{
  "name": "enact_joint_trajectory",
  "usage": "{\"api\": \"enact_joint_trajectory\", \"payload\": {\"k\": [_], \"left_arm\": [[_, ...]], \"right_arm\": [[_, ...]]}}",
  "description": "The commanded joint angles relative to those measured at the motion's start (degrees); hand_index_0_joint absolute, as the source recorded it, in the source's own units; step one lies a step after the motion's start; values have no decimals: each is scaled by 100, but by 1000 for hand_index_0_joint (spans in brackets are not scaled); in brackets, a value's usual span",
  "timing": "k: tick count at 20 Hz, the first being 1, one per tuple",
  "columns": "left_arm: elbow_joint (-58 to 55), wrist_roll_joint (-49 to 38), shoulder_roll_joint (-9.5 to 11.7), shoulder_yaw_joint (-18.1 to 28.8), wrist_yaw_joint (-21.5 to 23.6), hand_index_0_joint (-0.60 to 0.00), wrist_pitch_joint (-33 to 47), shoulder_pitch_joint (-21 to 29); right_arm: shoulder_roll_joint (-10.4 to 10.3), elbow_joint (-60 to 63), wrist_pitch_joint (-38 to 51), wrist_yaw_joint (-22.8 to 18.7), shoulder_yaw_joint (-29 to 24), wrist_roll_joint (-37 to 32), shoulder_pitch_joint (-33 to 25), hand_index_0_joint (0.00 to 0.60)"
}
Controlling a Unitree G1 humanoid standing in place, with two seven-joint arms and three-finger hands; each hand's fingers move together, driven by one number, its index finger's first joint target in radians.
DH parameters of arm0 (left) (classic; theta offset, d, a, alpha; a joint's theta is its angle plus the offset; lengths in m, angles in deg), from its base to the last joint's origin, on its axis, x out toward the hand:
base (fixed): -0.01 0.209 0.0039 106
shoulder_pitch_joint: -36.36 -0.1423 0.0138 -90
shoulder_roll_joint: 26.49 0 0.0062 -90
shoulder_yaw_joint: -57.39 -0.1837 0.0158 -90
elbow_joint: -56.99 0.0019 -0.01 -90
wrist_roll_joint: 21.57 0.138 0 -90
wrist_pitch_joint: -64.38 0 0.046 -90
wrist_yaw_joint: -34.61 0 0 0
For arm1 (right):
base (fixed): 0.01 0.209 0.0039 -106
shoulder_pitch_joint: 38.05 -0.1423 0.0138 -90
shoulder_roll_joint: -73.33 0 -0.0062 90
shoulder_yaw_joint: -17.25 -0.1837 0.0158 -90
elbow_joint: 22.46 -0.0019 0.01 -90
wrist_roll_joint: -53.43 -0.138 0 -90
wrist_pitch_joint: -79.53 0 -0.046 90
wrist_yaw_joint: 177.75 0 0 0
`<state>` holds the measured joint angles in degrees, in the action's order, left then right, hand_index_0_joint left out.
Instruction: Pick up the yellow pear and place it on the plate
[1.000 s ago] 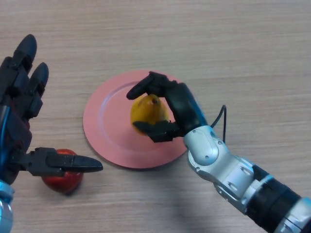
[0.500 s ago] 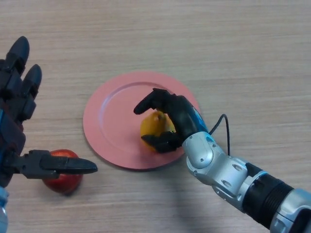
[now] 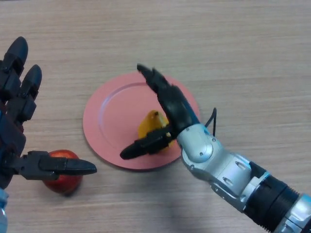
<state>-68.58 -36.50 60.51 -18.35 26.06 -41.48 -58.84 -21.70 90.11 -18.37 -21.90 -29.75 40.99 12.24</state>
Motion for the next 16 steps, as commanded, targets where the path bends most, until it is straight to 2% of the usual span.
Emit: {"api": "enact_joint_trajectory", "payload": {"k": [1, 2, 5, 7, 9, 13, 16], "left_arm": [[-316, -20, 120, 292, -61, 0, 870, 114], [-313, -15, 121, 290, -60, 0, 870, 119], [-232, 131, 121, 193, -58, 0, 1015, 162], [-207, 159, 155, 134, -51, 0, 910, 206], [-117, 205, 163, 54, -109, 0, 904, 259], [-163, 340, 198, -73, -354, 0, 656, 264], [-94, 232, 187, -53, -344, 0, 602, 303]], "right_arm": [[-8, -1169, 245, 247, -1162, 560, 95, 0], [-8, -1536, 6, 481, -1351, 659, 266, 0], [-8, -3287, -650, 1421, -2254, 1026, 1291, 0], [-8, -4153, -853, 1744, -2733, 967, 1829, 0], [-8, -4879, -1081, 1989, -3105, 816, 2399, 0], [-8, -5591, -1128, 2414, -3829, 777, 3175, 0], [39, -5928, -1005, 2539, -4160, 677, 3582, 0]]}}
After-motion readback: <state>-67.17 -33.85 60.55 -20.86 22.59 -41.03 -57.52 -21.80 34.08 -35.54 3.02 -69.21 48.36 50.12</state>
